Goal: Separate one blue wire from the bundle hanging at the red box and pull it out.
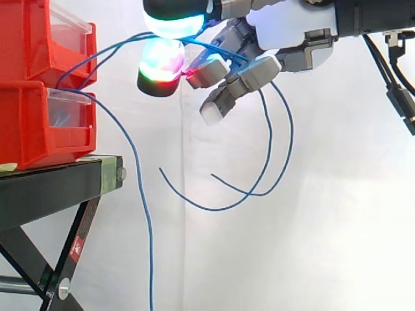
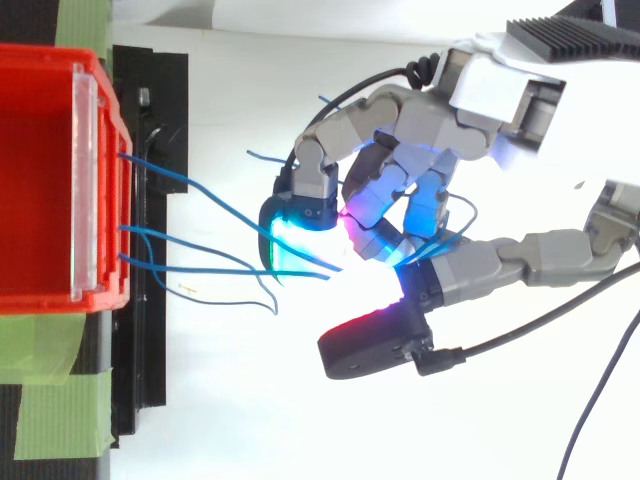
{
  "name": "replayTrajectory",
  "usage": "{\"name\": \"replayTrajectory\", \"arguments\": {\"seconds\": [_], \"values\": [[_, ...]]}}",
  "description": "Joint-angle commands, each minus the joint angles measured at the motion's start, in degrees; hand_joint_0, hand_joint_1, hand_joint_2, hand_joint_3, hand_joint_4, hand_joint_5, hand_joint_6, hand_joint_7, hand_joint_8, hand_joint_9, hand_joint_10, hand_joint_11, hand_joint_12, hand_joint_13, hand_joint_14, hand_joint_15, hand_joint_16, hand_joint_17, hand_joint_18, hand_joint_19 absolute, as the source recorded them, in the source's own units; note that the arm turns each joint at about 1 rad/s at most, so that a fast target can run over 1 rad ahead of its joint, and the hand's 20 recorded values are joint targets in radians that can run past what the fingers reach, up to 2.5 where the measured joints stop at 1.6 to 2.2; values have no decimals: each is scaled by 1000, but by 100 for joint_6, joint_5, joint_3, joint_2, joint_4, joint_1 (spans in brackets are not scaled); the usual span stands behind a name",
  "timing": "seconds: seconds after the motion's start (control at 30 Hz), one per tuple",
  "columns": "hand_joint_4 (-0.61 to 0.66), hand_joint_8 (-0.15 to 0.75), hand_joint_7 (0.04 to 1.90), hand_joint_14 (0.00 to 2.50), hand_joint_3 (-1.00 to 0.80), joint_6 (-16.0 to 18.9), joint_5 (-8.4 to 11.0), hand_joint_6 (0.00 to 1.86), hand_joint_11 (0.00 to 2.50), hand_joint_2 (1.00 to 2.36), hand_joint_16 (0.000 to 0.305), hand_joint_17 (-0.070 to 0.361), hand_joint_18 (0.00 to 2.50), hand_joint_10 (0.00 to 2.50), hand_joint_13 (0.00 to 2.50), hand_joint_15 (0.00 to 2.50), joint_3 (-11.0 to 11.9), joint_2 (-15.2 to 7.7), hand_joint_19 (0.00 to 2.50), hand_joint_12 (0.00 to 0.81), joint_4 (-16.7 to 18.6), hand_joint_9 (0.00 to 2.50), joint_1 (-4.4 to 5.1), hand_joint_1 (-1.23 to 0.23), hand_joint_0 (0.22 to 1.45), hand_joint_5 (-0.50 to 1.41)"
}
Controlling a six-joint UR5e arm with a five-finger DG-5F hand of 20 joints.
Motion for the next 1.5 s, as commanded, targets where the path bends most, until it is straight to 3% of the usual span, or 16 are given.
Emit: {"name": "replayTrajectory", "arguments": {"seconds": [0.0, 0.53, 0.87, 1.03, 1.23, 1.47], "values": [[237, 378, 1029, 139, -339, 0, 8, 904, 1607, 1014, 62, 140, 847, 80, 1552, 1504, 0, 0, 608, 381, 0, 1144, 2, -615, 579, -185], [227, 387, 1074, 102, -295, 0, 8, 900, 1636, 1016, 61, 137, 900, 72, 1603, 1542, 0, 0, 608, 377, 0, 1231, 2, -653, 590, -168], [187, 366, 1097, 55, -273, 0, -1, 911, 1686, 1017, 58, 131, 874, 36, 1560, 1596, 0, 0, 593, 370, 0, 1136, 2, -866, 629, -181], [230, 365, 1065, 24, -317, 0, -1, 922, 1706, 1015, 59, 133, 856, 68, 1543, 1598, 0, 0, 558, 379, 0, 1075, 2, -938, 657, -208], [231, 365, 1054, 22, -412, 0, -1, 922, 1708, 1007, 60, 134, 838, 46, 1536, 1589, 0, 0, 582, 382, 0, 1069, 2, -914, 620, -213], [243, 389, 1021, 113, -500, 0, -1, 917, 1639, 1000, 62, 139, 874, 80, 1561, 1520, 0, 0, 605, 398, 0, 1161, 2, -705, 547, -197]]}}
